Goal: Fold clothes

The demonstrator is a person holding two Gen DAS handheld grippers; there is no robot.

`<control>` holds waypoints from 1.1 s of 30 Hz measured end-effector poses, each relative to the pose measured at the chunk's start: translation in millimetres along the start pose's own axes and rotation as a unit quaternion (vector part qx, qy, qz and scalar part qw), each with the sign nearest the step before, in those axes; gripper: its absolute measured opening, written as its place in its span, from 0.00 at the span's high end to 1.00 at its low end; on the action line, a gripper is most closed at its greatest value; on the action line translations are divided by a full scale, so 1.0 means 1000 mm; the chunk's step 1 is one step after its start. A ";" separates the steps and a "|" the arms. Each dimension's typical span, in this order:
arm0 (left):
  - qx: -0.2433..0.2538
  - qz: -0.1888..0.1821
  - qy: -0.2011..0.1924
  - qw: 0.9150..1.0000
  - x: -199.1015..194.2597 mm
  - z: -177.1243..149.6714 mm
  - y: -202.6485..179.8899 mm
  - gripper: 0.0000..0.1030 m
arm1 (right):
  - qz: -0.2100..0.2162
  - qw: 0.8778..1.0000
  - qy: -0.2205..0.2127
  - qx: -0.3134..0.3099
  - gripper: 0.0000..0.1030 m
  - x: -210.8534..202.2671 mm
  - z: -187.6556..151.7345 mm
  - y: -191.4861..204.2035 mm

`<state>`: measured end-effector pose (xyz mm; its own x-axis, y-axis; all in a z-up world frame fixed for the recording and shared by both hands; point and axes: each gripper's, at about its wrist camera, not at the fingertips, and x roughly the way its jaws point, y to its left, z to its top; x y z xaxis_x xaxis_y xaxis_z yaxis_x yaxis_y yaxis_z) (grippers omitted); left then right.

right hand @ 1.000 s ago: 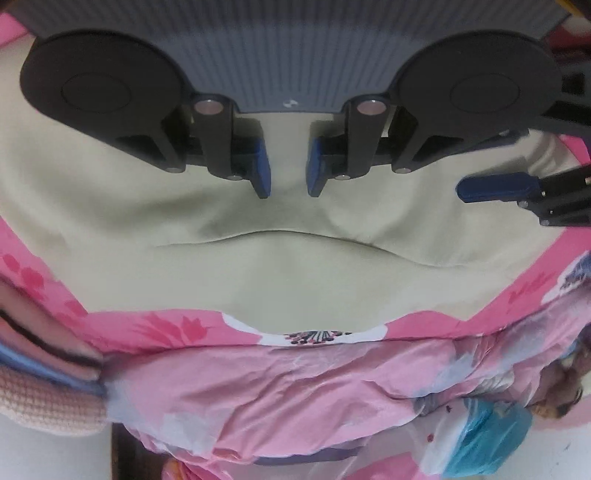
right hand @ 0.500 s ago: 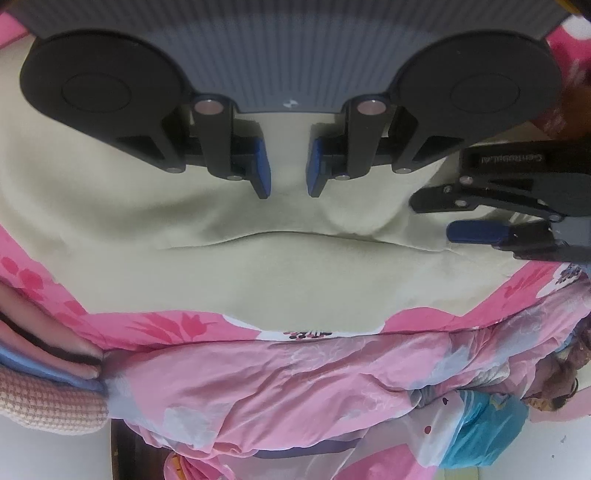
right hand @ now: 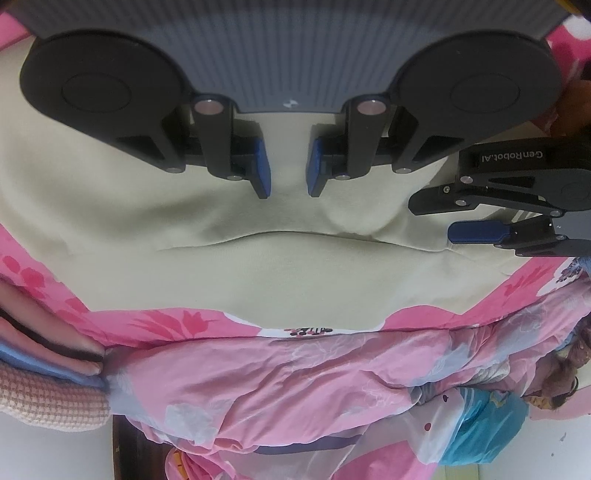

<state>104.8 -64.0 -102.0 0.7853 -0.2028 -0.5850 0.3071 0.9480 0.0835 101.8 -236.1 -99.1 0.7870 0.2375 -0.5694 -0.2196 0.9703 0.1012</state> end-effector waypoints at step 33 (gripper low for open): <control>0.010 0.025 -0.016 0.999 -0.001 -0.009 -0.001 0.00 | -0.008 1.000 -0.006 -0.010 0.79 -0.002 0.000 0.005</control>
<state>98.8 -62.4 -108.6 0.8173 -0.1628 -0.5527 0.2764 0.9524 0.1282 99.4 -231.7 -97.7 0.7976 0.2228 -0.5606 -0.2183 0.9729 0.0760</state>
